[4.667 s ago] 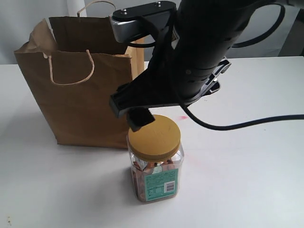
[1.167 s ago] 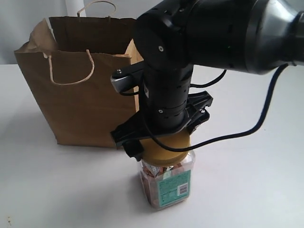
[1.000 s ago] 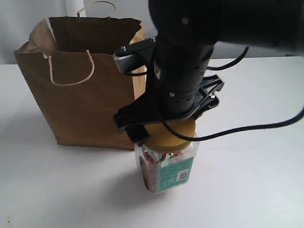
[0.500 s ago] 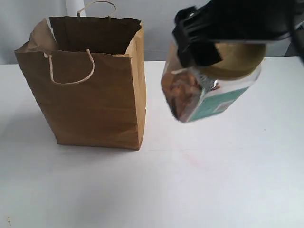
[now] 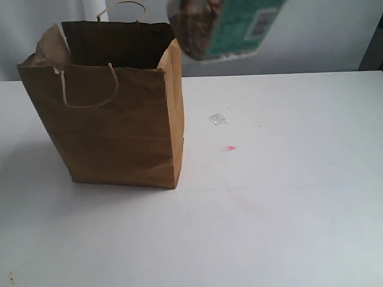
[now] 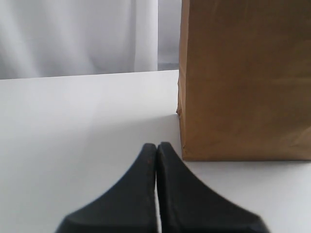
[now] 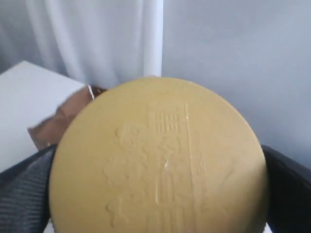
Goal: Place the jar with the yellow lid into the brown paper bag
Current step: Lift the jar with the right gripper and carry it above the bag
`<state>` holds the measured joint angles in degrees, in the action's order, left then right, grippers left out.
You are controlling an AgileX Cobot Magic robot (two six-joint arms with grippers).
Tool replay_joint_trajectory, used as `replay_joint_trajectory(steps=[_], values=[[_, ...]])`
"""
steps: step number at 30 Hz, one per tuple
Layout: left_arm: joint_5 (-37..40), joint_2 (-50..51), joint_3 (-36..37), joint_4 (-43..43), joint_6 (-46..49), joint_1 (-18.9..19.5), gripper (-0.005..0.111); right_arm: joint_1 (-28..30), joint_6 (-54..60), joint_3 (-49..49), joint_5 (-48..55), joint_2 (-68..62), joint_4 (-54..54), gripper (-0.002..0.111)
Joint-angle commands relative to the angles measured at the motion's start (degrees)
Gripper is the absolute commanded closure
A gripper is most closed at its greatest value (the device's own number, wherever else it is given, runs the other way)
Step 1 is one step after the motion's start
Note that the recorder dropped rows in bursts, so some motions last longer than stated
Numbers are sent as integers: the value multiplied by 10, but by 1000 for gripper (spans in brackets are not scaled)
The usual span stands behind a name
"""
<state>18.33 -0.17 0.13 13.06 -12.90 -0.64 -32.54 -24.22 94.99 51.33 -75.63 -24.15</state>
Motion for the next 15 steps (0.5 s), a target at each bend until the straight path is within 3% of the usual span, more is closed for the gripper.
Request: replay_joint_trajectory(steps=[1, 8, 15], values=[[-5, 2, -1, -2, -2, -3, 106, -1, 12, 95, -55, -65, -11, 108], [-5, 2, -1, -2, -2, -3, 106, -1, 17, 207, -89, -193, -9, 108], [-5, 2, -1, -2, -2, -3, 106, -1, 18, 238, -159, -283, 10, 108]])
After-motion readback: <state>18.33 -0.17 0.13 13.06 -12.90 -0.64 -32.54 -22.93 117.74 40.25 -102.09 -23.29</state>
